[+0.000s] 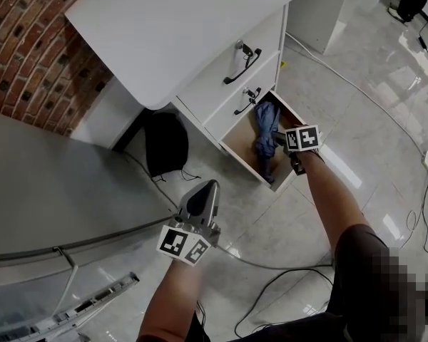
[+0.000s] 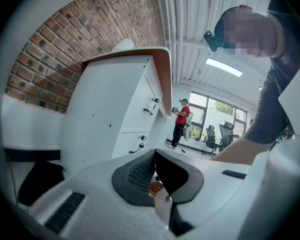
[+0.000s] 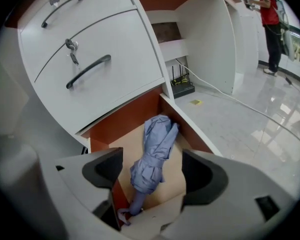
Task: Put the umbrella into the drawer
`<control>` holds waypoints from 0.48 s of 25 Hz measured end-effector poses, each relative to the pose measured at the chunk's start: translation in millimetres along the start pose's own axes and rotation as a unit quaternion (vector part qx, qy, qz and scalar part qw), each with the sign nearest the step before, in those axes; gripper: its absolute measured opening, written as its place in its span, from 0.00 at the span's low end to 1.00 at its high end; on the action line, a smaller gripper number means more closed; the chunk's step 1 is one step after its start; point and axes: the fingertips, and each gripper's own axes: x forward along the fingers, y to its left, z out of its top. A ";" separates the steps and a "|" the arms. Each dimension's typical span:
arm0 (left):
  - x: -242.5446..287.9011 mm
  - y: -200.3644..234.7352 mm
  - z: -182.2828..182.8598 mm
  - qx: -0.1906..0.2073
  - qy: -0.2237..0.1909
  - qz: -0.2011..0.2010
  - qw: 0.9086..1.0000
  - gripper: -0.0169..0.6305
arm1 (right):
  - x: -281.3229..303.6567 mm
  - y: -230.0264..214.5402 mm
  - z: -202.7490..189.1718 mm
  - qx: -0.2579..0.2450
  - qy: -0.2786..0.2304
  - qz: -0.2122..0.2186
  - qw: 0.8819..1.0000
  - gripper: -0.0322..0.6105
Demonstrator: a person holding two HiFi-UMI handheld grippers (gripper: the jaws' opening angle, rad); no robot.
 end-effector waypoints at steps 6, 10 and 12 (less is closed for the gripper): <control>-11.0 -25.3 37.9 -0.010 0.005 0.000 1.000 0.03 | -66.0 23.9 14.3 0.023 -0.003 0.002 1.000 0.61; -24.4 -45.4 81.9 -0.021 0.007 0.006 1.000 0.03 | -125.4 51.0 30.9 0.040 -0.009 0.010 0.999 0.61; -28.3 -54.0 115.8 -0.017 0.002 0.010 1.000 0.03 | -159.7 64.8 49.4 0.025 -0.012 0.011 1.000 0.59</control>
